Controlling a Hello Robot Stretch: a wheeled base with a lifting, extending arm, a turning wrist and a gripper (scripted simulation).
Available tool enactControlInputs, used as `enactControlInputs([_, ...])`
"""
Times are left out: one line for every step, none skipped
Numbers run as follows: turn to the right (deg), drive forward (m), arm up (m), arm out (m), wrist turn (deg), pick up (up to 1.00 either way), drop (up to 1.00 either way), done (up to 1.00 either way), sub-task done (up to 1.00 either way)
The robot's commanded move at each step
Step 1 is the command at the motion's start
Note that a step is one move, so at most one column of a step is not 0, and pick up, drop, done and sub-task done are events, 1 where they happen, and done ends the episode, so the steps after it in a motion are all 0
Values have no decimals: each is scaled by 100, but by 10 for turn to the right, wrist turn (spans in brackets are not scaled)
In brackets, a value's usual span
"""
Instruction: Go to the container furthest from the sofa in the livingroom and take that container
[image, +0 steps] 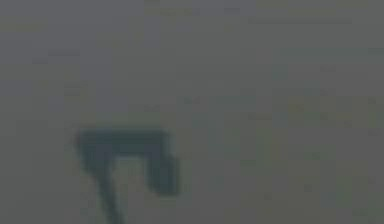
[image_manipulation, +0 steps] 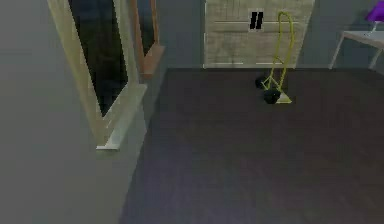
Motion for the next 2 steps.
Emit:
enactControlInputs([450,0,0,0,0,0,0,0,0])
enactControlInputs([450,0,0,0,0,0,0,0,0])
